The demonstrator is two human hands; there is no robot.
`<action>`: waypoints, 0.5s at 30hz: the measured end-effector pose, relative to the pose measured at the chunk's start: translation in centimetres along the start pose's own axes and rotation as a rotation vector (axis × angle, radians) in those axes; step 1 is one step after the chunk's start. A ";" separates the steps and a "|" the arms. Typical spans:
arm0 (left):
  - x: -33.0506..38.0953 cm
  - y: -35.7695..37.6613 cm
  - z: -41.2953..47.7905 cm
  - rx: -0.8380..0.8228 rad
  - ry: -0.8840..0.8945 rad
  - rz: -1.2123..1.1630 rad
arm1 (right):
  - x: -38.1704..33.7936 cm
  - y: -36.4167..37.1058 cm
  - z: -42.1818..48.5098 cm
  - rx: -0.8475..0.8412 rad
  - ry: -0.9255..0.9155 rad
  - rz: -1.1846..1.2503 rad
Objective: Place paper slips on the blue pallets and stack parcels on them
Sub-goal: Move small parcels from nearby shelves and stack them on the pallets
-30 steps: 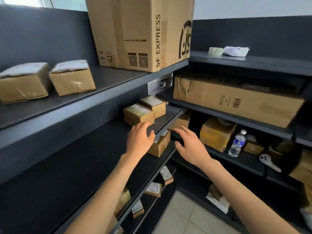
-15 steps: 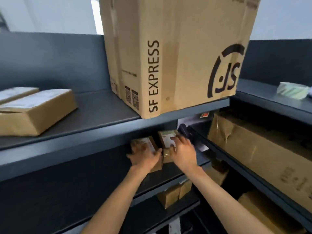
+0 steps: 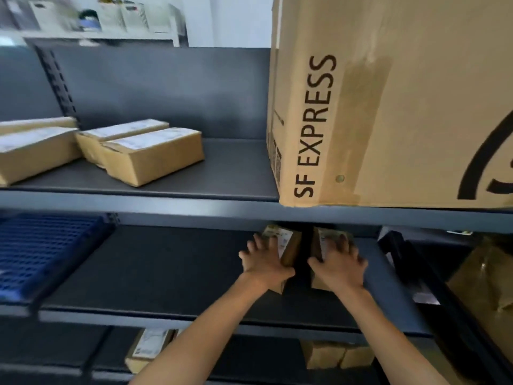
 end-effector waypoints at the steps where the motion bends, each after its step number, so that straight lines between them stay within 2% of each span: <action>1: -1.6 -0.2 -0.6 0.007 -0.024 -0.010 | -1.2 -0.3 -0.5 0.031 -0.055 0.015; 6: -13.4 -3.7 -5.5 0.127 -0.160 -0.102 | -11.4 -1.5 -4.4 0.117 -0.316 0.143; 15: -41.3 -12.5 -20.9 0.360 -0.449 -0.139 | -40.2 -1.4 -17.9 0.138 -0.706 0.296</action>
Point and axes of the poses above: each hand's wrist, its own z-axis towards the middle knuckle, its own y-axis out of the palm, x = y × z, the point moved 5 cm from there along z, towards the middle knuckle, and after that the axes turned 3 degrees about -z, right-handed, at the moved point
